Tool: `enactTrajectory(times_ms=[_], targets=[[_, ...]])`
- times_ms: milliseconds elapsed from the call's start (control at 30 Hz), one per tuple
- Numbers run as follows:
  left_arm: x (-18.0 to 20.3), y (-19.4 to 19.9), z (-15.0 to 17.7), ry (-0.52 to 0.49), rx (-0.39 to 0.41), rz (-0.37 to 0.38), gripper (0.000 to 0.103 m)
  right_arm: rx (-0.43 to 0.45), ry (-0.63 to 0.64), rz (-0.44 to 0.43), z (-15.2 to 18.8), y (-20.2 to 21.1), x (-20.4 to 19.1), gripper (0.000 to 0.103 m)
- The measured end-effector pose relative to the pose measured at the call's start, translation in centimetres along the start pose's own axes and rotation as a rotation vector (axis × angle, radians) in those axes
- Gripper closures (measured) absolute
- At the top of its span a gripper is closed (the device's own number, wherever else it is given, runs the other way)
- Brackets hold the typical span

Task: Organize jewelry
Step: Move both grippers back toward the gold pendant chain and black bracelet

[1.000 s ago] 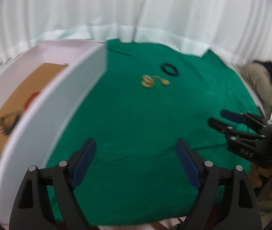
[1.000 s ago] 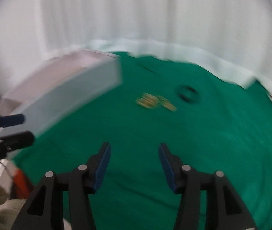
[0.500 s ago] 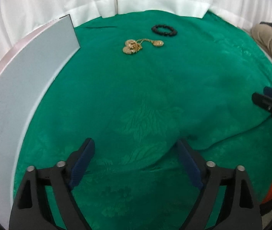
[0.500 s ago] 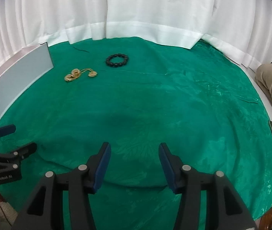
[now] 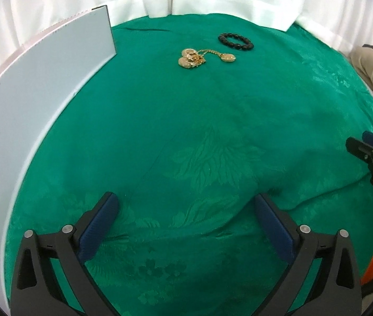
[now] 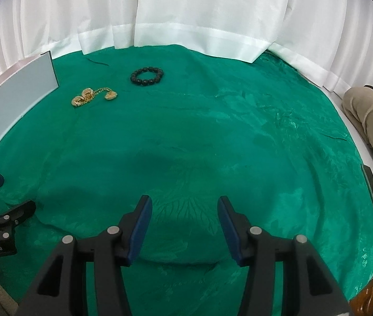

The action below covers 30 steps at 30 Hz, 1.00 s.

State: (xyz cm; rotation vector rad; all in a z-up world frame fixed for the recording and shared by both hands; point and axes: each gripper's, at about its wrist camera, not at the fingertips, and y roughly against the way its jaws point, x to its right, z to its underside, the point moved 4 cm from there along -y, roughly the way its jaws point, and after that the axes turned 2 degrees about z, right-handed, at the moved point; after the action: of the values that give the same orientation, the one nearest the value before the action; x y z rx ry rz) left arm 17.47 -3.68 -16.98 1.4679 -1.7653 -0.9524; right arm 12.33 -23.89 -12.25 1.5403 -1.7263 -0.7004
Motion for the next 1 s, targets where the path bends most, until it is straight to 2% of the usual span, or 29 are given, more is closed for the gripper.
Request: enactTrajectory(times_ms=[133,233,400,733,833,1000], targets=[[0.0,0.2,0.2,-0.002,0.020,0.002,0.000,-0.009,0.007,0.006,0.2,-0.4,-0.1,0.050],[0.0,0.6,0.5,0.002,0.038,-0.001,0.000,-0.019,0.008,0.005,0.4,-0.9,-0.1,0.043],[-0.1,0.8,0.8,0.003,0.059,-0.003,0.000,-0.031,-0.004,-0.007,0.8,-1.1,0.1,0.040],[0.1,0.2,-0.4,-0.023,-0.048,0.013,0.001,-0.034,-0.040,-0.053,1.1,-1.3,0.7,0.035],[0.3,0.7,-1.4,-0.046,-0.067,0.040,0.001,-0.033,-0.037,-0.059,1.1,-1.2,0.7,0.034],[-0.2,2.7,-6.0,-0.021,-0.008,0.098,0.001,-0.015,-0.040,-0.064,1.3,-1.2,0.8,0.032]])
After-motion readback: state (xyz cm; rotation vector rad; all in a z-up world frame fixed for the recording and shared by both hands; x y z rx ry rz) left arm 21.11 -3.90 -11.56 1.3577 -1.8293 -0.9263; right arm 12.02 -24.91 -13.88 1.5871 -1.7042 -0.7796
